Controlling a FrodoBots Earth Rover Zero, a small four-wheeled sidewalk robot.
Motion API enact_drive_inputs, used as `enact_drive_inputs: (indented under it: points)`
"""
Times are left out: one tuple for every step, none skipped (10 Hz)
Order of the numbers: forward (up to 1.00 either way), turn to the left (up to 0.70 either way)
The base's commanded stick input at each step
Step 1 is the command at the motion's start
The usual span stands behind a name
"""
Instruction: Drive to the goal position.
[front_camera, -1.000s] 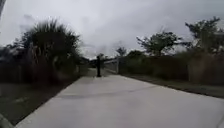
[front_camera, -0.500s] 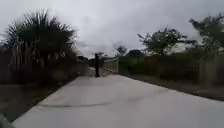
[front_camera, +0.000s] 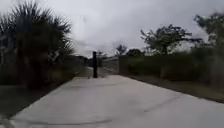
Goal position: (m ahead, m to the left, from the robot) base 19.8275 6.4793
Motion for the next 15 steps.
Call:
enact_drive_inputs:
  points:
    - [0.85, 0.00]
    - [0.85, 0.00]
    - [0.85, 0.00]
    - [0.85, 0.00]
    - [0.85, 0.00]
    - [0.85, 0.00]
    - [0.85, 0.00]
    - [0.85, 0.00]
    - [0.85, 0.00]
    - [0.85, 0.00]
    - [0.85, 0.00]
    - [0.85, 0.00]
    - [0.85, 0.00]
    - [0.85, 0.00]
    - [0.85, 0.00]
